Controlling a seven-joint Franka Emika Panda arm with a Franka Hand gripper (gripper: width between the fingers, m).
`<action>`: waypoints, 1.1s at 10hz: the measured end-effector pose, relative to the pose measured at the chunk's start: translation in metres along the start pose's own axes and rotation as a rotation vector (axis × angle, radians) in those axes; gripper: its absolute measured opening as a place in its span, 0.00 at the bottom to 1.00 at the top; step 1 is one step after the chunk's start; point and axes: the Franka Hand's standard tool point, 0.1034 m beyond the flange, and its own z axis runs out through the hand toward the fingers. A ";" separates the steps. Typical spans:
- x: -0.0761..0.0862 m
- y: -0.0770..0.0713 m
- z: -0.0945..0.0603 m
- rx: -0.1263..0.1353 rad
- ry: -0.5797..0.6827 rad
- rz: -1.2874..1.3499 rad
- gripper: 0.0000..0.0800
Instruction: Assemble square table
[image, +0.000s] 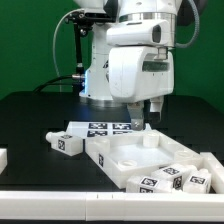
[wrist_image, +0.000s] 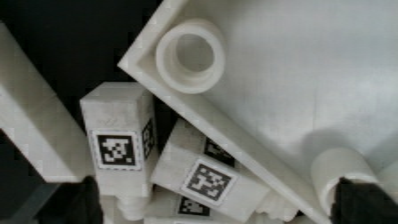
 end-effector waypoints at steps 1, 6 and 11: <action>0.001 0.001 -0.001 -0.009 0.006 0.000 0.81; 0.007 0.008 -0.003 -0.021 0.015 0.112 0.81; 0.031 0.023 -0.004 -0.035 0.041 0.342 0.81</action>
Offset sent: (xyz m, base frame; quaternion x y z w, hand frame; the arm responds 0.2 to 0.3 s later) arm 0.0000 0.0000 0.0000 0.0000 0.0000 0.0000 1.0000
